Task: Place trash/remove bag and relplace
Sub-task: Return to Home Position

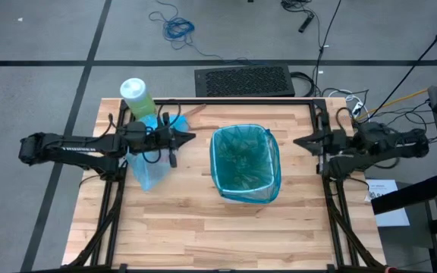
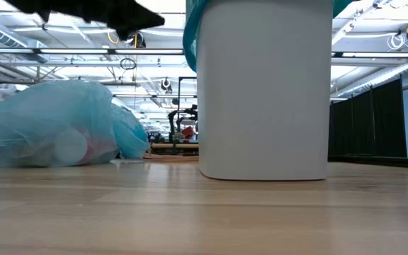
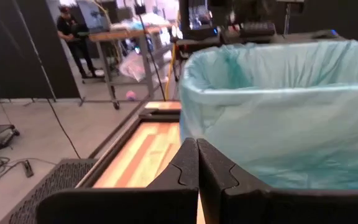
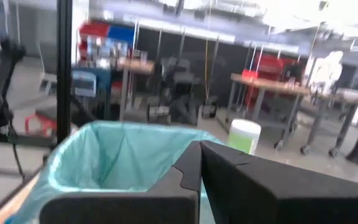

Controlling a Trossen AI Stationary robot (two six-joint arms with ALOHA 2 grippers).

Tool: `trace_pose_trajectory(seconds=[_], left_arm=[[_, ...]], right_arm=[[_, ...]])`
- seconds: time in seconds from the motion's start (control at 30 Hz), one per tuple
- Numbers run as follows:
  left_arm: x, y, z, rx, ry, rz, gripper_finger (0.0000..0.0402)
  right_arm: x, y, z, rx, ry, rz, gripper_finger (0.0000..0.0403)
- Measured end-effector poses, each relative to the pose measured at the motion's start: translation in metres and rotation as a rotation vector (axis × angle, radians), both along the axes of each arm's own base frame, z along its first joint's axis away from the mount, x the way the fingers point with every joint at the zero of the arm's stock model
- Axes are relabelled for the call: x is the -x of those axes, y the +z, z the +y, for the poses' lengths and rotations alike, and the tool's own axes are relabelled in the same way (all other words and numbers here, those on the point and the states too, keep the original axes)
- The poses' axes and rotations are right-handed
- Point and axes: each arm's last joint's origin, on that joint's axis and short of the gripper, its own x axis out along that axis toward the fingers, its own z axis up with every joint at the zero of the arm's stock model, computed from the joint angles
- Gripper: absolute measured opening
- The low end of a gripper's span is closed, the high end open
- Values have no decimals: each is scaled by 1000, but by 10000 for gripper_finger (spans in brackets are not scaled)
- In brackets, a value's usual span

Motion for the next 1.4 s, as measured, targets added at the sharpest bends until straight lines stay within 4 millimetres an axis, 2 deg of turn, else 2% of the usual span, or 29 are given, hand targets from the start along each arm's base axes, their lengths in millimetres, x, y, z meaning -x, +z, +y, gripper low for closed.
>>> trace_pose_trajectory(seconds=[0.17,0.3,0.47,0.6,0.67,0.9,1.03,1.4], left_arm=[[16,-26,2,-1,21,-52,0],[27,-33,10,-8,75,-91,0],[30,-41,23,25,130,-31,0],[43,-51,22,59,147,-6,0],[51,-59,20,65,144,-53,0],[82,-90,7,45,22,-370,0],[82,-96,7,62,12,-318,0],[77,-123,8,131,22,-53,0]], right_arm=[[14,-16,-4,5,-8,-116,0],[7,-44,-8,27,-65,-153,0],[3,-76,-15,-42,-129,-100,0],[18,-81,-16,-51,-91,-186,0],[26,-84,-15,-47,-61,-237,0],[9,-120,-17,-53,-60,-238,0],[3,-144,-20,-107,-45,-236,0],[0,-162,-29,-169,-153,-49,0]])
